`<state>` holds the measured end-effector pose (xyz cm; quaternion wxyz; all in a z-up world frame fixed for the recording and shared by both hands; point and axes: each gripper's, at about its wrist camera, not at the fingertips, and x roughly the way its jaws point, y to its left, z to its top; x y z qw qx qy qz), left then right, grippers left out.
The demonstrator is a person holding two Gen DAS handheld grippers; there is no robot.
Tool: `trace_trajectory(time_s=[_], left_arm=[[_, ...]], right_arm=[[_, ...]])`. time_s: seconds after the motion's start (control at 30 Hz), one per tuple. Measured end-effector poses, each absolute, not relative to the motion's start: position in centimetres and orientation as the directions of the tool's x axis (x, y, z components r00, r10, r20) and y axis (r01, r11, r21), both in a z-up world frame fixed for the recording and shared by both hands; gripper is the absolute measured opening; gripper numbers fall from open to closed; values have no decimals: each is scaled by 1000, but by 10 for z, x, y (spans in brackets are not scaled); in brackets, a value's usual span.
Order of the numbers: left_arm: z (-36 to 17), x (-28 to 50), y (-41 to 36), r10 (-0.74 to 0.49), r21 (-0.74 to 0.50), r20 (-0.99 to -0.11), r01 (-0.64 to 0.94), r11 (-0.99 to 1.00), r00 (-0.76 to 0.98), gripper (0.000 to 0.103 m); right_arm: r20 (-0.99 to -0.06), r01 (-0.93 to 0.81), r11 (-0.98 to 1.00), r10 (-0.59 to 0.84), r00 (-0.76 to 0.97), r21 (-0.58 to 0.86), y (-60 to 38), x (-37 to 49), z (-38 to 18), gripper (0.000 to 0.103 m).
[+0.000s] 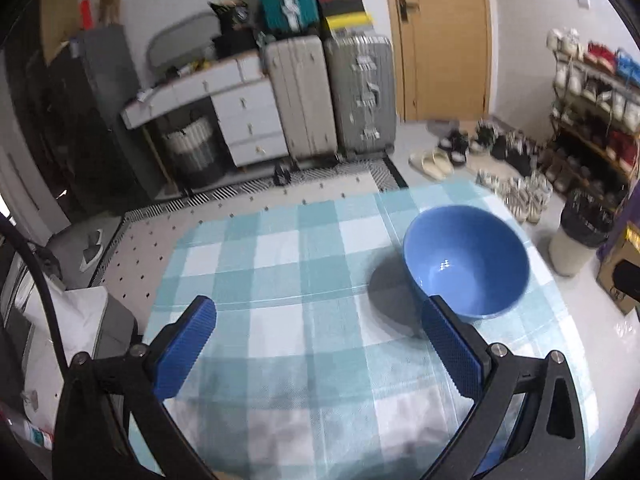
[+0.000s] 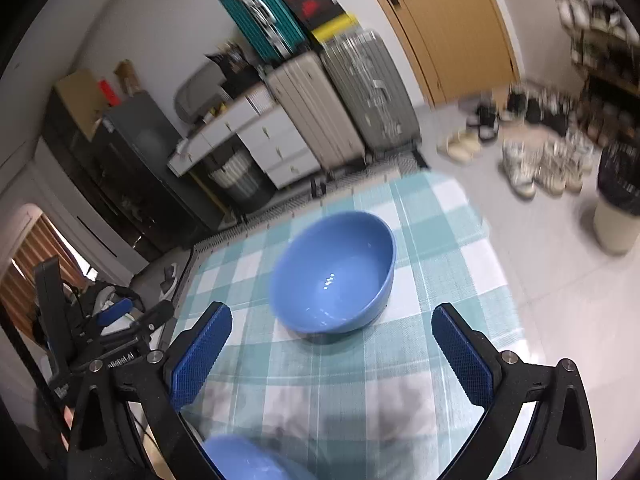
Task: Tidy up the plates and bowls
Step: 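Reach both grippers to the remaining blue bowl and close on its rim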
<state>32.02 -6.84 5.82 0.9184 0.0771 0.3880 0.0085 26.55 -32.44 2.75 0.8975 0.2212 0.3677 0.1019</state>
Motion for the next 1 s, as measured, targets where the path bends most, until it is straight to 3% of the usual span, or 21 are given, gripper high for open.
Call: trace_trajectory(time_s=[0.23,0.4,0.53,0.6,0.63,0.67,0.73,0.9,0.93,1.0], left_arm=[[19,386,-98,14,92,-823,109,990,568,103],[-9,419,-105,1,52,-859,86,995,512,103],[-31,437,-111,-45,-6,-895,89,996,444,102],[-38,442,-114,-70,-28,-901,102,994,429,102],[-40,443,-116,-71,-29,-899,104,994,431,102],[-41,444,-117,-74,-30,-899,108,994,432,102],[-43,447,-121,-105,-57,-901,124,991,421,100],[-41,445,-123,-198,-144,-884,157,977,423,79],[-41,444,-124,-203,-147,-886,161,976,417,62],[-45,447,-126,-218,-161,-897,175,971,384,38]], right_arm=[[-725,91,850,382,573,519,-337,356,-31,101],[-766,94,873,363,530,478,-330,383,-52,92],[-795,71,893,356,492,445,-326,399,-69,78],[-801,74,893,360,478,445,-325,404,-76,63],[-805,77,892,361,471,445,-325,407,-80,49],[-810,76,894,361,462,441,-325,410,-83,41],[-812,65,897,362,459,436,-324,412,-87,34],[-815,60,904,352,461,424,-320,414,-89,21],[-821,63,909,339,459,411,-320,414,-89,18],[-821,68,910,335,463,409,-321,415,-88,16]])
